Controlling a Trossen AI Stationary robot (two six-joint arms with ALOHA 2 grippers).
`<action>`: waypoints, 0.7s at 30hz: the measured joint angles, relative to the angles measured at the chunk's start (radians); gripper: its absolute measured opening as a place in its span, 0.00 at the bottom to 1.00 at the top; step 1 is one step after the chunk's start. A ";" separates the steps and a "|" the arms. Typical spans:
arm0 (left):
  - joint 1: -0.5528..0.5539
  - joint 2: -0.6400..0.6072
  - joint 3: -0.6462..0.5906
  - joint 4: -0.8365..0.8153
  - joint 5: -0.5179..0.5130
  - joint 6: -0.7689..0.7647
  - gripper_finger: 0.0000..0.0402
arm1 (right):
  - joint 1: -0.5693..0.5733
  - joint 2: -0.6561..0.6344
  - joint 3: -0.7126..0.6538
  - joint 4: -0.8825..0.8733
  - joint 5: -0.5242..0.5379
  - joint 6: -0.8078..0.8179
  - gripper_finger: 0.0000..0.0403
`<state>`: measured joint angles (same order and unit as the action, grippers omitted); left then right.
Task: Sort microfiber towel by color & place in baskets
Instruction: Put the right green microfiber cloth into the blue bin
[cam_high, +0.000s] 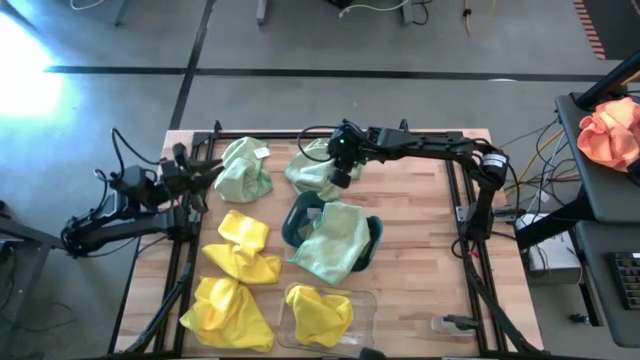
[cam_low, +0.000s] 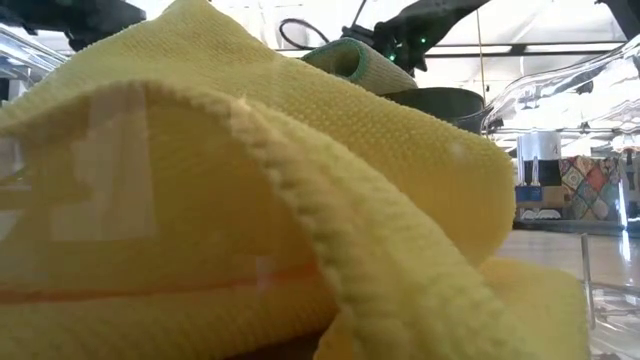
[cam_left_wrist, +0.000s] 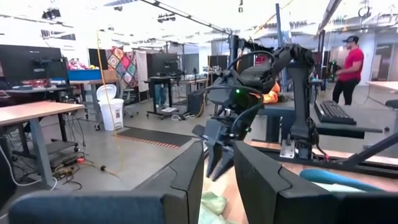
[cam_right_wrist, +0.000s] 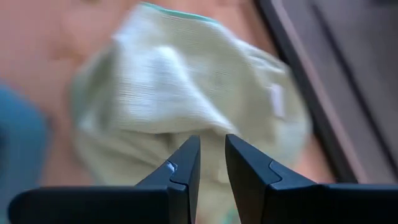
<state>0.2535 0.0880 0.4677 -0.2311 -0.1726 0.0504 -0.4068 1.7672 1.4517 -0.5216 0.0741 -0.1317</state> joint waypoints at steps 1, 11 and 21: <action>0.000 -0.004 -0.003 -0.001 0.000 -0.004 0.19 | 0.000 0.000 0.000 -0.001 0.032 -0.001 0.17; 0.000 -0.013 -0.006 -0.006 0.000 -0.005 0.19 | -0.010 0.000 -0.030 0.005 -0.056 -0.025 0.16; 0.000 -0.018 -0.006 -0.023 0.000 -0.004 0.19 | -0.008 -0.012 -0.157 0.136 -0.031 0.056 0.16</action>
<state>0.2535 0.0696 0.4622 -0.2543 -0.1726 0.0463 -0.4150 1.7553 1.2944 -0.3860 0.0432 -0.0755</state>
